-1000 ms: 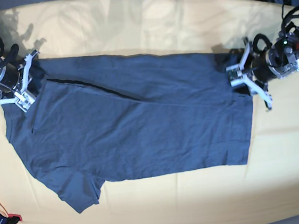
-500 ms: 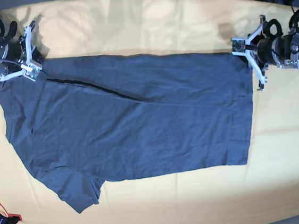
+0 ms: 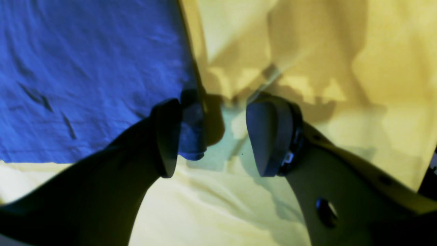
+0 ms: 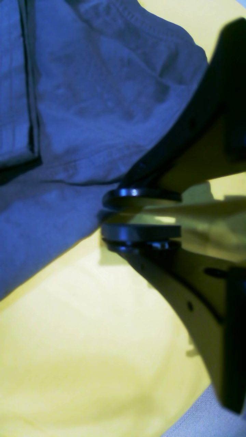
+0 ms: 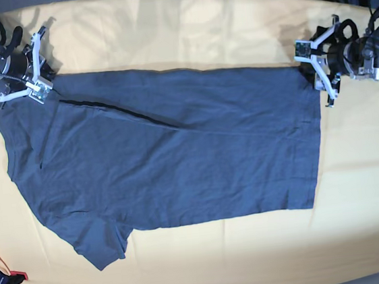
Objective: Fold the T-shirt properly
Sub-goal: 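Adjust both grippers' hold on the shirt's side edge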
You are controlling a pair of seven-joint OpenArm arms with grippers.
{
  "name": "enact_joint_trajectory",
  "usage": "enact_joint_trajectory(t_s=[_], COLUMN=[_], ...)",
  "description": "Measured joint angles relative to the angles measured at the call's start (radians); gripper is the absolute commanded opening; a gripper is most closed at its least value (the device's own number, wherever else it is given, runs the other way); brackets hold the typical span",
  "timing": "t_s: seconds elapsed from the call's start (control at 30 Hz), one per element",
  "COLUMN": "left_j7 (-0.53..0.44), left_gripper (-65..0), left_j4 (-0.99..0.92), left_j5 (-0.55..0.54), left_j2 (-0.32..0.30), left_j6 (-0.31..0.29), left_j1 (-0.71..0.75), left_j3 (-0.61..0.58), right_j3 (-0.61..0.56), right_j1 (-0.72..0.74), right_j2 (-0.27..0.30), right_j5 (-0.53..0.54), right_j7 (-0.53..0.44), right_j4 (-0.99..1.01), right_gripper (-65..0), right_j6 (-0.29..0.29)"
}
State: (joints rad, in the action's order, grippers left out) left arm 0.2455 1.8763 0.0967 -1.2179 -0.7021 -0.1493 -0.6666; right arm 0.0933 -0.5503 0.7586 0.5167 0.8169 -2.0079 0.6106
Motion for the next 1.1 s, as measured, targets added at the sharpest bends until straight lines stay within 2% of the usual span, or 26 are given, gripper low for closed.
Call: enact_joint_trajectory(t_s=[0.13,0.2,0.4,0.73,0.97,1.1], left_j7=[-0.048,-0.063,-0.018,-0.013,0.01,0.028], left_gripper=[-29.2,-29.2,-29.2,-29.2,-29.2,-29.2], left_j4=[-0.043,-0.06,-0.071,-0.051,-0.027,-0.017], left_j5=[0.027,0.043,0.077,0.119,0.113,0.112], left_j2=[0.017,0.028,0.06,0.061,0.077,0.077], left_j6=[-0.015,-0.003,0.169,0.191,0.327,0.354], left_j1=[-0.002,-0.008,-0.01,-0.009,0.0,0.002], left_j3=[0.007,0.011,0.012,0.011,0.004,0.0], right_j3=[0.0,0.0,0.0,0.0,0.0,0.0], right_j1=[0.0,0.0,0.0,0.0,0.0,0.0], right_j2=[0.0,0.0,0.0,0.0,0.0,0.0], right_j5=[0.0,0.0,0.0,0.0,0.0,0.0], right_j7=[-0.001,-0.005,-0.004,-0.004,-0.004,-0.004], right_j4=[0.0,0.0,0.0,0.0,0.0,0.0], right_gripper=[-52.5,-52.5,-52.5,-52.5,-52.5,-52.5], right_j6=[0.0,-0.018,-0.023,-0.023,-0.023,-0.023])
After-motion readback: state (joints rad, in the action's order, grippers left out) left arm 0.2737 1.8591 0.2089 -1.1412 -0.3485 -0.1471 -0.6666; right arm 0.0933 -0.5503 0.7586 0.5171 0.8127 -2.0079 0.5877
